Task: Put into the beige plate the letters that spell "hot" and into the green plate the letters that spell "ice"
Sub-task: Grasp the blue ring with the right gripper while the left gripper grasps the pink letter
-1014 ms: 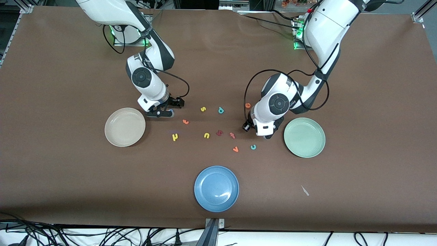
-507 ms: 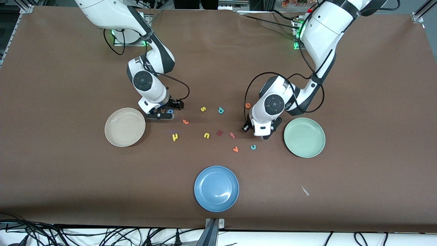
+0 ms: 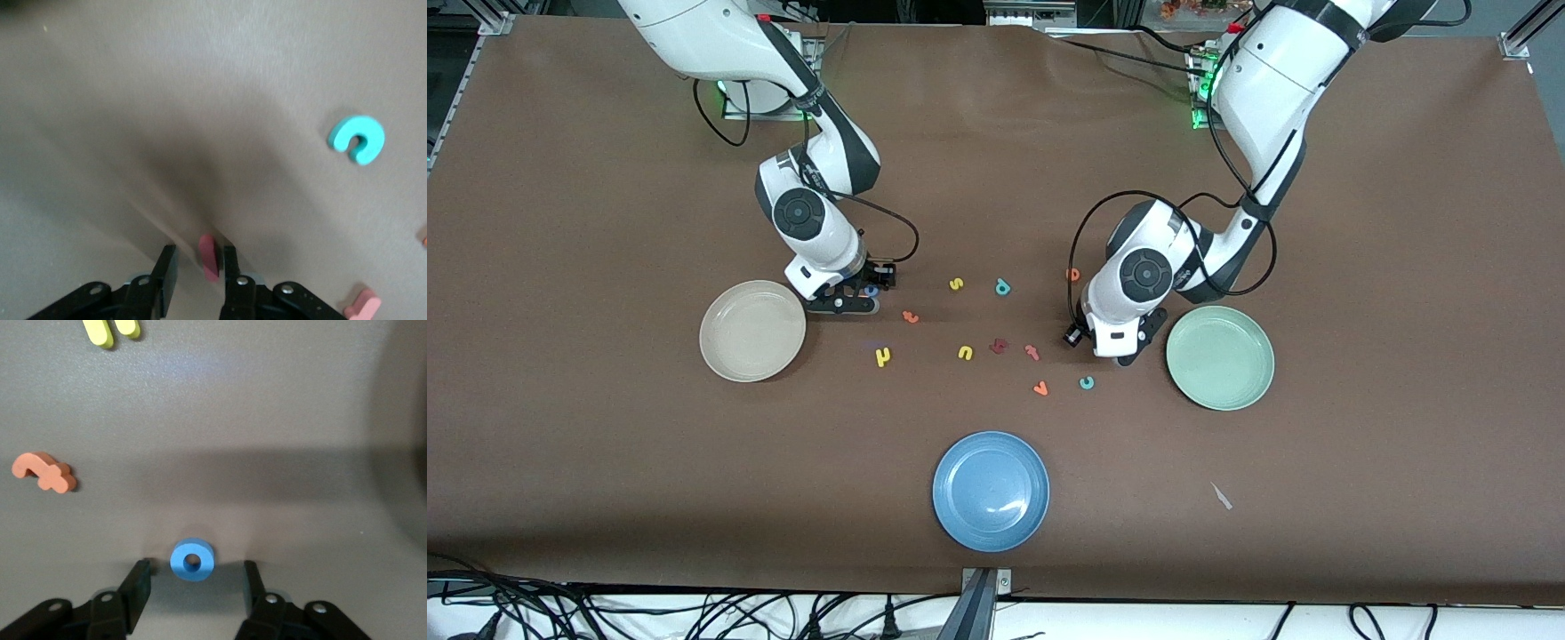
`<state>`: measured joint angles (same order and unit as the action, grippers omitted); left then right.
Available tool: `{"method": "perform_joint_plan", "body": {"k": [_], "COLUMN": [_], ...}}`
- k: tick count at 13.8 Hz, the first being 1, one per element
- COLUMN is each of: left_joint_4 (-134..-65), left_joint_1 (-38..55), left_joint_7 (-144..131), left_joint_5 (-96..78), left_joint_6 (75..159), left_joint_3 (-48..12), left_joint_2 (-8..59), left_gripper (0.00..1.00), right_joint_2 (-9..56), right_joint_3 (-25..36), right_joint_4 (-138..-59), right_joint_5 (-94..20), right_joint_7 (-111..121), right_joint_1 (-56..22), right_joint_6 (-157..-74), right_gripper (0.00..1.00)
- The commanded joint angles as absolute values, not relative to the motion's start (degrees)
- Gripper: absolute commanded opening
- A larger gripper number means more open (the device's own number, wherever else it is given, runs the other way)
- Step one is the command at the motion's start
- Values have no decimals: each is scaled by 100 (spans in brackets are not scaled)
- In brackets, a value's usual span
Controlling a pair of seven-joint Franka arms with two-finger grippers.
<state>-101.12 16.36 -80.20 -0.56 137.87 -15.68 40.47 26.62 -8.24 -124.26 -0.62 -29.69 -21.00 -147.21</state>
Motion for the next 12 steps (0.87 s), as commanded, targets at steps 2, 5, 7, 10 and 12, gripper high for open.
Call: {"method": "perform_joint_plan", "body": {"k": [2,5,7,10,12], "left_joint_4": [-10178,-10169,-10160,-10073,-10055], "left_joint_1": [1652,1652,1644,1460,1275], "left_joint_7": [-8139,-8393,-8463,-8429,-8237], "left_joint_5": [70,79,79,88,97], "left_joint_6": [13983,13983,13922,13651,13422], "left_joint_3": [-1521,-1521,-1529,-1547,-1556], "left_joint_2": [4017,3990,3868,3534,3288], "left_gripper": [0,0,0,0,0], "right_joint_2": [2751,2812,2839,2848,2856], "right_joint_3": [-809,-817,-817,-809,-809], "right_joint_4": [-12270,-12173,-12138,-12129,-12129], "right_joint_5": [53,53,53,53,61], "right_joint_7": [-3059,-3059,-3059,-3050,-3050], "right_joint_1": [-2118,-2118,-2118,-2118,-2118], "right_joint_6": [-14695,-14695,-14678,-14678,-14678], "right_gripper": [54,51,50,48,44]}}
